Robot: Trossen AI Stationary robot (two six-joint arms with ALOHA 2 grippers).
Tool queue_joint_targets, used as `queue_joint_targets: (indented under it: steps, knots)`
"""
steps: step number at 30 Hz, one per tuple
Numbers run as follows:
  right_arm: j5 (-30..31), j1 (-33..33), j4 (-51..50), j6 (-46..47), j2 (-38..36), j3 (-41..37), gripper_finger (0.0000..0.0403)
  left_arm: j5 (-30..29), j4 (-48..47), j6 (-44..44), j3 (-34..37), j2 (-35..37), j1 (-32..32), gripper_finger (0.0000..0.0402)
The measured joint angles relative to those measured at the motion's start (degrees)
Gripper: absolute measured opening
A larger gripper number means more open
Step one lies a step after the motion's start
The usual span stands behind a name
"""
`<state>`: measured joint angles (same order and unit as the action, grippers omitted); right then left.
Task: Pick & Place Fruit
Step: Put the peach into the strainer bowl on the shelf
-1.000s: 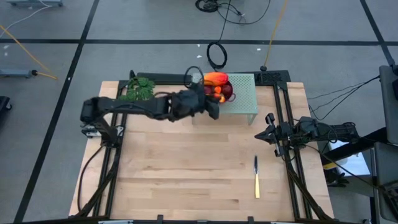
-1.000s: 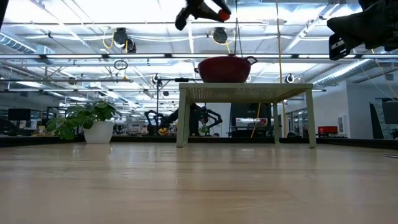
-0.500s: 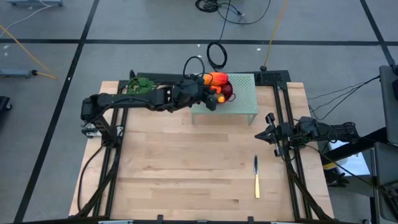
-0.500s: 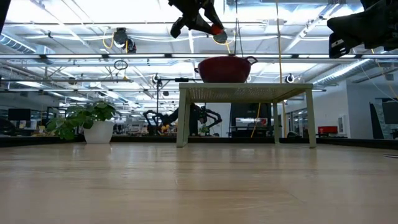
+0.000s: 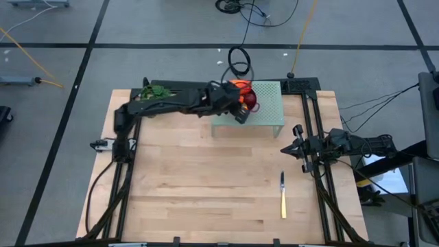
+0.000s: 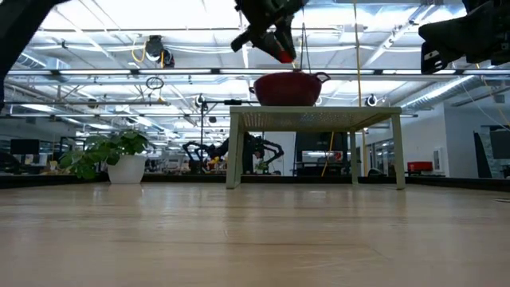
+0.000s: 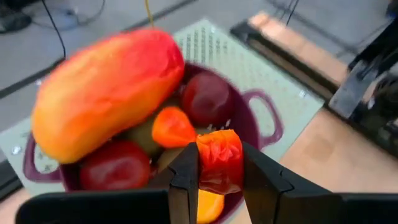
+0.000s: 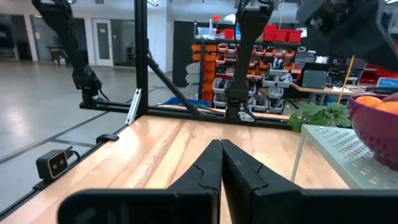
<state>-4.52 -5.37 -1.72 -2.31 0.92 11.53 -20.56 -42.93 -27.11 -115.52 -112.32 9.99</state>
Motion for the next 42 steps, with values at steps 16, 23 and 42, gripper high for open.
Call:
queue_joint_targets:
  steps: [16,23,42]
  knots:
    - [0.0,0.0,0.2,0.0,0.3,0.0,0.0000,-0.5,-9.2,2.4,-7.4,-5.5,1.2,0.0087]
    - [0.0,0.0,0.2,-0.1,0.3,0.0,0.0000,0.0,-10.2,2.5,-7.4,-5.5,2.3,0.0087]
    - [0.0,0.0,0.2,0.0,0.3,0.0,0.0000,1.4,-10.0,5.6,-7.4,-5.5,2.7,0.0091]
